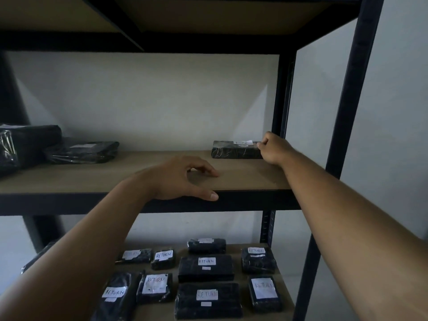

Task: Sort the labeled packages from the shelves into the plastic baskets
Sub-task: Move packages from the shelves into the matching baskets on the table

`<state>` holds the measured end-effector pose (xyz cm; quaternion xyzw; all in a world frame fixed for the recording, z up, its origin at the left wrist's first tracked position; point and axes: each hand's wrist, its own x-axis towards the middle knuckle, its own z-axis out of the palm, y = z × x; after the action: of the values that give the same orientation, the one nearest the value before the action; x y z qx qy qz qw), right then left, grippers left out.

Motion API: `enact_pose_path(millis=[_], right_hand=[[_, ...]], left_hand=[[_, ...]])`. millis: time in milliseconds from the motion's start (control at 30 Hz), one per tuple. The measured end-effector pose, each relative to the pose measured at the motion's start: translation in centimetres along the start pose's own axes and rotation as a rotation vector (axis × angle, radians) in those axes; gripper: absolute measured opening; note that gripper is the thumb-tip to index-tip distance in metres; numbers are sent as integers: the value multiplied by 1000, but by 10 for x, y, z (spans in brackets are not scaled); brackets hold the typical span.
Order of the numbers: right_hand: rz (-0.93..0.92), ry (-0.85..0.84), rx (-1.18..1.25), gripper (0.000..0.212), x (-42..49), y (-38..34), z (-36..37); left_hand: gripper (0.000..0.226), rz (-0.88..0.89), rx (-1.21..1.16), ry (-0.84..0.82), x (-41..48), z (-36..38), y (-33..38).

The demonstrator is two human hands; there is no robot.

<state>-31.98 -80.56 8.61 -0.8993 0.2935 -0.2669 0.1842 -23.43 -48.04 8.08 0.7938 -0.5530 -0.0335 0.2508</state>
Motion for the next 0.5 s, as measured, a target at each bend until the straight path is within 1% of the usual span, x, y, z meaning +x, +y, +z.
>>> enact_pose_path(millis=[133,167,267,300,333,400,500], right_hand=[[48,-6,107,15,3,1,2],[66,-19,149,22,3,1,1],[109,-5,228,62,4,1,1],[109,14,242,70,3,0,0],[109,31,255,74,2,0,0],[103,58,266,71,-1,-1,-1],[102,88,254,59,-5,-1,-3]], left_hand=[[66,17,-11,2,1,0,-3],[66,20,-16,2,1,0,-3],[66,30,-15,0,1,0,-4],[66,32,-14,-1,1,0,-4],[66,34,-12,-1,1,0,-4],[66,44,-1,-2,2,0,-5],[65,56,-1,4,2,0,-5]])
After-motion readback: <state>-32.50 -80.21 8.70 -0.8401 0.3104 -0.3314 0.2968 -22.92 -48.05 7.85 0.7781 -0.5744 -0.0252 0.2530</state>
